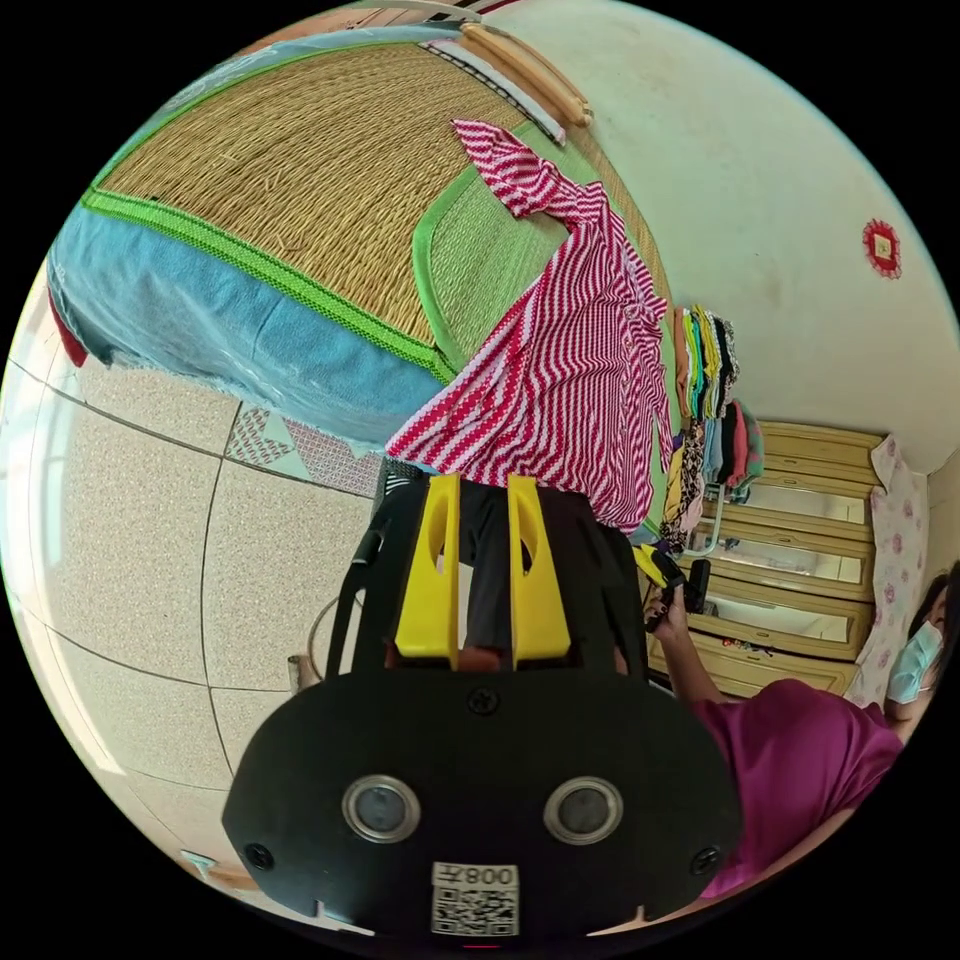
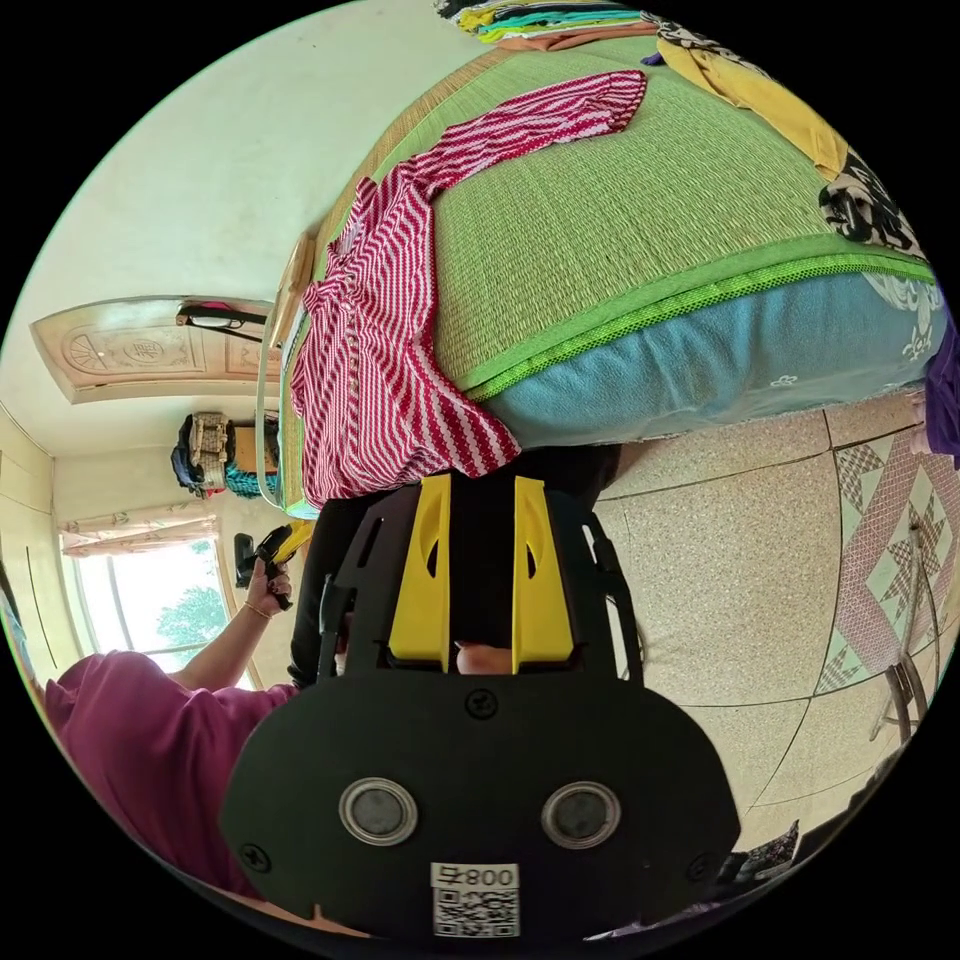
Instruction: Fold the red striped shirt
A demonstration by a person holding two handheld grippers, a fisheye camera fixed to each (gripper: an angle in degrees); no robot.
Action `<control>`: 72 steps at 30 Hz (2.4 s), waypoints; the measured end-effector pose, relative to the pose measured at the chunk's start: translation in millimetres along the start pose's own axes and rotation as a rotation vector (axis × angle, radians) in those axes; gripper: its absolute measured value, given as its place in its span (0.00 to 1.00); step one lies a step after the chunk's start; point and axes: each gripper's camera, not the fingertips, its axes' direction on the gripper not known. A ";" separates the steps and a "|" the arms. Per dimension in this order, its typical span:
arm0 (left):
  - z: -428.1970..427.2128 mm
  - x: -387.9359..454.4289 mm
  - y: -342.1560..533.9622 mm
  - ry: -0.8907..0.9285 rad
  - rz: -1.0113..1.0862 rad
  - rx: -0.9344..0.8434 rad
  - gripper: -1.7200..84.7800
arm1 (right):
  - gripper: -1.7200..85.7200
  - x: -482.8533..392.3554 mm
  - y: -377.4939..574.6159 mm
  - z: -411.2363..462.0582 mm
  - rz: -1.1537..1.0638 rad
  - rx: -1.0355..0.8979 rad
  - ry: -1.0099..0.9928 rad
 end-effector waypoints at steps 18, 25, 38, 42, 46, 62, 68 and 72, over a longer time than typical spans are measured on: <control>26.5 6.5 61.1 -0.163 0.066 -0.002 0.10 | 0.14 -23.1 4.7 -57.1 0.015 -0.054 -0.024; 22.7 4.2 88.2 -0.184 0.081 -0.012 0.04 | 0.14 -36.7 16.2 -78.9 0.017 -0.063 -0.014; -103.4 63.5 166.3 0.326 0.299 0.152 0.02 | 0.15 -33.1 55.6 -134.2 0.041 -0.007 -0.087; -128.6 62.6 173.0 0.436 0.291 0.203 0.02 | 0.16 -24.1 76.2 -147.9 0.053 0.026 -0.162; -135.4 42.5 179.9 0.428 0.178 0.209 0.02 | 0.17 -22.2 86.7 -143.0 0.044 0.019 -0.220; -154.7 95.5 186.9 0.420 0.239 0.180 0.02 | 0.03 -116.5 75.4 -181.9 -0.331 -0.161 -0.217; -159.9 65.0 208.6 0.421 0.150 0.199 0.02 | 0.03 -108.6 90.8 -312.9 -0.314 -0.080 -0.365; -151.0 35.3 214.8 0.377 0.060 0.182 0.02 | 0.05 -75.9 92.0 -303.6 -0.216 -0.088 -0.358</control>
